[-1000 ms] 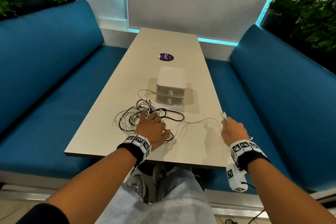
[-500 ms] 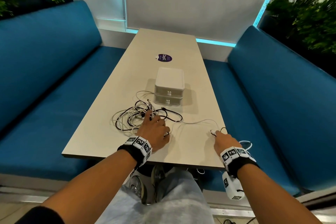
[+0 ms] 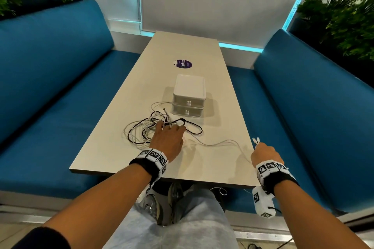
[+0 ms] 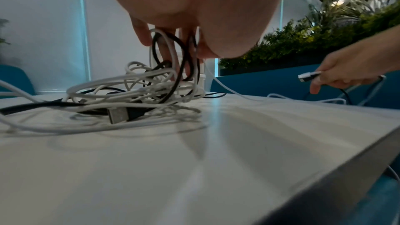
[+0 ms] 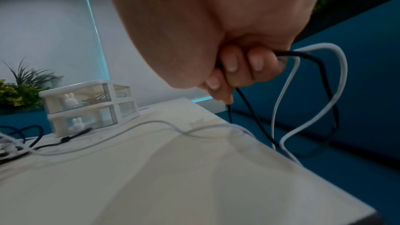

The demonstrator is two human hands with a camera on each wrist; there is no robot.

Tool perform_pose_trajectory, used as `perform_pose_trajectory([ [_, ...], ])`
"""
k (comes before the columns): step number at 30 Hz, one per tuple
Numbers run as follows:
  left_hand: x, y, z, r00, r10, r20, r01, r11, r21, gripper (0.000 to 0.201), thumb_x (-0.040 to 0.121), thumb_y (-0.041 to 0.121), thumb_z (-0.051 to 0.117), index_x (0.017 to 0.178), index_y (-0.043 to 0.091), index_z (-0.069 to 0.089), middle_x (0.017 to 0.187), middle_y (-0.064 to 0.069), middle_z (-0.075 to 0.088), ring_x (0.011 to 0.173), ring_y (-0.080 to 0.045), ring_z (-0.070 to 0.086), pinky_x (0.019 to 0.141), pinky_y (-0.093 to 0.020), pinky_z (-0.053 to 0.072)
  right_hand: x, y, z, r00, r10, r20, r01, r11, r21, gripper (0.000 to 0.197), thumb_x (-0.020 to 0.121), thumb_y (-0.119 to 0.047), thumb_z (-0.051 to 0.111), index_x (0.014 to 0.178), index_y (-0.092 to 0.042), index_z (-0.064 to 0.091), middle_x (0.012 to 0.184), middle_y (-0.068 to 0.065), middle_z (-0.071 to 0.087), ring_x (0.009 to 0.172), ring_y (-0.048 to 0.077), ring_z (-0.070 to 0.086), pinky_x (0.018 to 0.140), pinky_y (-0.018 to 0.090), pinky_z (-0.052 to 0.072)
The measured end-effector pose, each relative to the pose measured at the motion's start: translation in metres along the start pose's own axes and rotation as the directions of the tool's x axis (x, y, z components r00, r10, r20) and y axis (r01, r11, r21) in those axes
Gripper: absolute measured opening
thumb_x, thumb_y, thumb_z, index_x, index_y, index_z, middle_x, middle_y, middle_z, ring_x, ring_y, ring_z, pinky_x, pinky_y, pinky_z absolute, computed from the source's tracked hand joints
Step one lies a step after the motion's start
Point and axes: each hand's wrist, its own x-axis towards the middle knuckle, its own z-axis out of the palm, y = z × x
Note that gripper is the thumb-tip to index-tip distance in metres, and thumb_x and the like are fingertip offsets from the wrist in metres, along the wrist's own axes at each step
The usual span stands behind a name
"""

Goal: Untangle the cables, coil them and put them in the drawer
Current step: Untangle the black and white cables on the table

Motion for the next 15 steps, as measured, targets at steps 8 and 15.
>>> perform_pose_trajectory([
  [8, 0.011, -0.012, -0.006, 0.989, -0.146, 0.002, 0.146, 0.988, -0.044, 0.042, 0.080, 0.004, 0.052, 0.119, 0.019, 0.050, 0.121, -0.007, 0.047, 0.088, -0.027, 0.064, 0.107, -0.049, 0.029, 0.015, 0.017, 0.007, 0.999, 0.031, -0.023, -0.031, 0.999, 0.033, 0.023, 0.096, -0.017, 0.039, 0.103, -0.008, 0.058, 0.086, 0.011, 0.056, 0.076, 0.031, 0.058, 0.068, 0.036, 0.051],
  [15, 0.009, -0.004, 0.003, 0.983, -0.177, -0.055, 0.176, 0.984, -0.033, 0.032, 0.093, 0.034, 0.044, 0.118, 0.017, 0.055, 0.123, -0.007, 0.050, 0.103, -0.028, 0.059, 0.109, -0.052, 0.024, 0.012, -0.001, -0.001, 0.986, -0.145, -0.078, 0.163, 0.931, 0.328, 0.034, 0.104, -0.025, 0.028, 0.107, -0.010, 0.058, 0.107, 0.018, 0.061, 0.097, 0.037, 0.053, 0.087, 0.042, 0.045],
])
